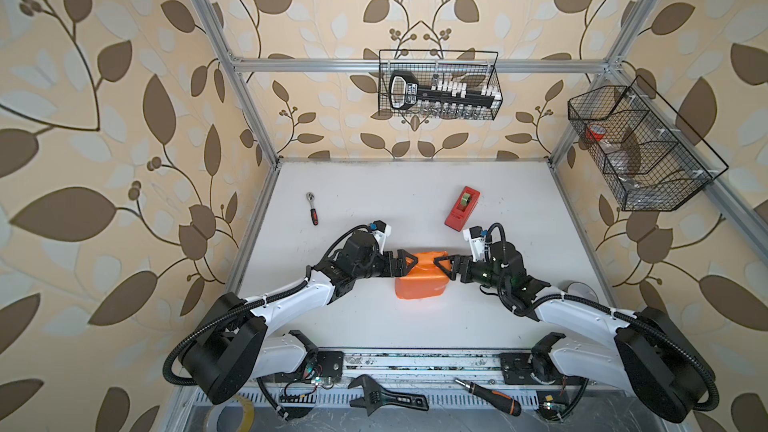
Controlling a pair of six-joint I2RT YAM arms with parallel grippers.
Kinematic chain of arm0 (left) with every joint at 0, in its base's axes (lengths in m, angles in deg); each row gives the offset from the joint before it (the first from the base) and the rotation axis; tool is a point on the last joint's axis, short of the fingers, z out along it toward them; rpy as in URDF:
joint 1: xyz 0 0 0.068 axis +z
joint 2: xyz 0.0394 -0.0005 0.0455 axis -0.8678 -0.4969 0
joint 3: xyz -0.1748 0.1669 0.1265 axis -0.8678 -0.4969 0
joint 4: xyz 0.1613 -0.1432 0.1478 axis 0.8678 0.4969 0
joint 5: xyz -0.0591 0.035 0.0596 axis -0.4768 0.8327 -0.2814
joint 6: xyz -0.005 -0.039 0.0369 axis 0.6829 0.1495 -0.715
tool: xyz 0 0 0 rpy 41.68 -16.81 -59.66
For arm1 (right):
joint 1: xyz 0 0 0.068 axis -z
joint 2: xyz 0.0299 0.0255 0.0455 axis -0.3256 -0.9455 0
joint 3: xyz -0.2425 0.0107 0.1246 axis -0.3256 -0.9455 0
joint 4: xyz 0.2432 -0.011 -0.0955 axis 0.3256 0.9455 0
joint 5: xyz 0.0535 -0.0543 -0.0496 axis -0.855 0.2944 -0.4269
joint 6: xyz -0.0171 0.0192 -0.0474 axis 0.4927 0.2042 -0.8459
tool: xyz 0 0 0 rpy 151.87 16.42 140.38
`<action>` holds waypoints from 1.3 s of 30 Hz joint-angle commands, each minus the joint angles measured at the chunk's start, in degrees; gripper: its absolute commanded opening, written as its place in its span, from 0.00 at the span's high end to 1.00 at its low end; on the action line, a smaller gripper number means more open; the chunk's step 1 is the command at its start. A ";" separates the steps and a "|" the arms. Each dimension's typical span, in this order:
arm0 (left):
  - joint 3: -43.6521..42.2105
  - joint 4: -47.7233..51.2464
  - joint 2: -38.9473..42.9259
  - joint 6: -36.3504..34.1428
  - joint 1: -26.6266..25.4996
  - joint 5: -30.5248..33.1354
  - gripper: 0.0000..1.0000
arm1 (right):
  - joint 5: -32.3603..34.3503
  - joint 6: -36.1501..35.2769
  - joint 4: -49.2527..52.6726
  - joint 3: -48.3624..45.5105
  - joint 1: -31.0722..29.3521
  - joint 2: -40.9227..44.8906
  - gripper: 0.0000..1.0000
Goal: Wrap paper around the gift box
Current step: 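Grip the lying box from both ends with both grippers, then release the box end with the right gripper and reach toward the red tape dispenser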
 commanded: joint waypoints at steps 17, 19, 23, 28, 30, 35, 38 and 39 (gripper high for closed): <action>-7.07 0.12 -0.31 -0.23 -0.43 1.36 0.04 | -5.76 -1.20 10.64 6.94 4.49 -3.61 0.14; -7.36 0.29 -0.23 -0.63 -0.43 1.58 0.05 | -6.61 -1.02 10.55 6.88 5.50 -4.76 0.15; -7.65 0.38 0.12 -1.08 -0.48 1.91 0.05 | -7.60 -1.14 10.52 5.97 7.56 -5.35 0.16; -7.21 0.63 0.03 -1.49 -0.49 1.94 0.05 | -10.93 -0.65 10.58 6.32 11.62 -4.21 0.16; -7.04 0.74 -0.10 -1.62 -0.42 1.89 0.05 | -12.28 -0.36 10.86 7.21 12.67 -2.81 0.16; -5.91 1.47 -0.28 -1.66 -0.42 1.36 0.05 | -12.81 0.43 11.93 9.69 16.59 0.24 0.15; -5.57 2.14 -0.14 -1.92 -0.45 1.62 0.05 | -10.07 0.36 13.18 11.59 19.22 -0.62 0.16; -5.53 2.23 -0.12 -1.84 -0.49 1.63 0.05 | -9.10 0.48 13.76 12.53 20.10 -1.63 0.16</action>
